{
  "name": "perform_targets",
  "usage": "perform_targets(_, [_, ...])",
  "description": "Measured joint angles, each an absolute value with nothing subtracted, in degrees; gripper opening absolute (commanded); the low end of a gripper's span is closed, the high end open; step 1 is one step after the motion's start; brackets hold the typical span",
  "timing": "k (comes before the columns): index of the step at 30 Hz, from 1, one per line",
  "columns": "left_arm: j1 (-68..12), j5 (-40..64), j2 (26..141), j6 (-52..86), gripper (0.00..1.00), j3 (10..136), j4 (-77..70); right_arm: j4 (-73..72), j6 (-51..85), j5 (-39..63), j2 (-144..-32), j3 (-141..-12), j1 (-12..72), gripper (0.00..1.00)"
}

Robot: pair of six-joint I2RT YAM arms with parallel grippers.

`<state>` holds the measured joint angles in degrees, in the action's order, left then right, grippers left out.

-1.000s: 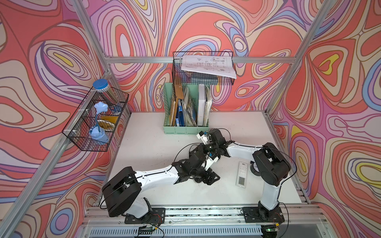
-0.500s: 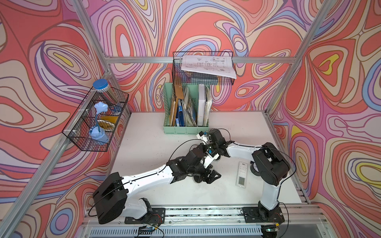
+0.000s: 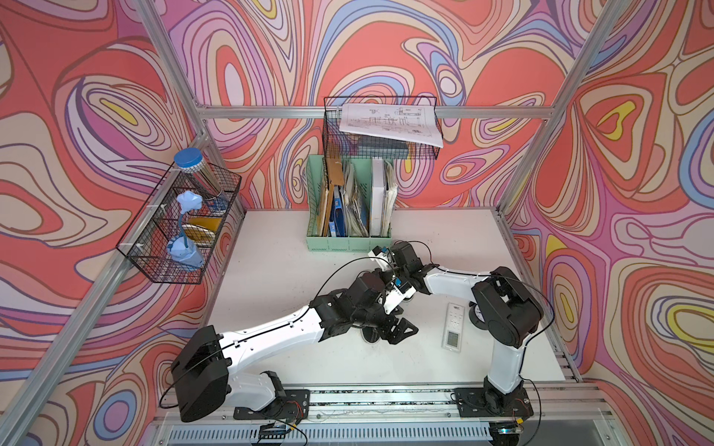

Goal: Tie the shoes
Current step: Wrap the shoelace around the shoelace, then cross the shoelace with the shoelace.

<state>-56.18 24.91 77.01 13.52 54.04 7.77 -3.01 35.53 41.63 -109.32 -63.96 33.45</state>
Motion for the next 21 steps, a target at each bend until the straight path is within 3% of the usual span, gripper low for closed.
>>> perform_targets(11, [-55.4,21.5,73.8,11.9,0.75,53.3,9.9,-3.0,35.4,41.6,-109.3,-64.0,33.5,0.0])
perform_targets(21, [-44.7,11.7,67.5,12.1,0.73,40.3,11.2,-2.5,34.6,41.6,-109.3,-64.0,33.5,0.0])
